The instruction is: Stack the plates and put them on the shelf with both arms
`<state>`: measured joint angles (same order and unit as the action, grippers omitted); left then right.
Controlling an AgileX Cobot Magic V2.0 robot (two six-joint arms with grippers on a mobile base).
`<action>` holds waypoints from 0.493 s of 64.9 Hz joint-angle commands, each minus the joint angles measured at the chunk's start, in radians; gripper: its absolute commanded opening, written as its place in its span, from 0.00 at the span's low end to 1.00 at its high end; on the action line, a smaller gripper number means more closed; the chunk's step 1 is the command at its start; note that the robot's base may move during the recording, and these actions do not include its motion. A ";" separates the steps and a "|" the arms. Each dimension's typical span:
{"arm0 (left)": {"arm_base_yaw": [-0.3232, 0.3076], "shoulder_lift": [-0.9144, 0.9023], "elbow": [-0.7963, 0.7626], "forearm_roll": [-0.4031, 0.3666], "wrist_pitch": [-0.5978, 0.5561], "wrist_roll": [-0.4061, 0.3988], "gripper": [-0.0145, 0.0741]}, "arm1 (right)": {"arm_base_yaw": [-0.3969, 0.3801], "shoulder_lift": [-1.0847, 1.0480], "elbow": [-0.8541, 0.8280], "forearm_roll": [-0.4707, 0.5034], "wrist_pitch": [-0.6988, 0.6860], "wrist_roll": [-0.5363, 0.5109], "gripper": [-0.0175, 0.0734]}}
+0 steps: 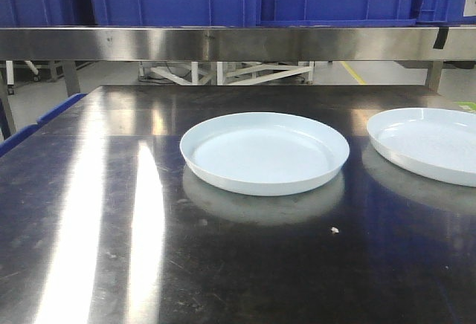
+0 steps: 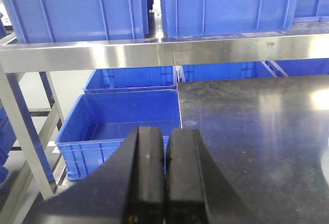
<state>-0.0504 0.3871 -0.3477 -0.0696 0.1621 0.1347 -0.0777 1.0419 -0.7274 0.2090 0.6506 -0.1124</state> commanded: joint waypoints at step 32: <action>-0.001 0.004 -0.030 -0.003 -0.080 -0.001 0.26 | -0.202 0.463 -0.435 0.054 0.077 -0.148 0.56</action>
<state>-0.0504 0.3871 -0.3477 -0.0696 0.1627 0.1347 -0.2723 1.4753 -1.0717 0.2773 0.7241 -0.2474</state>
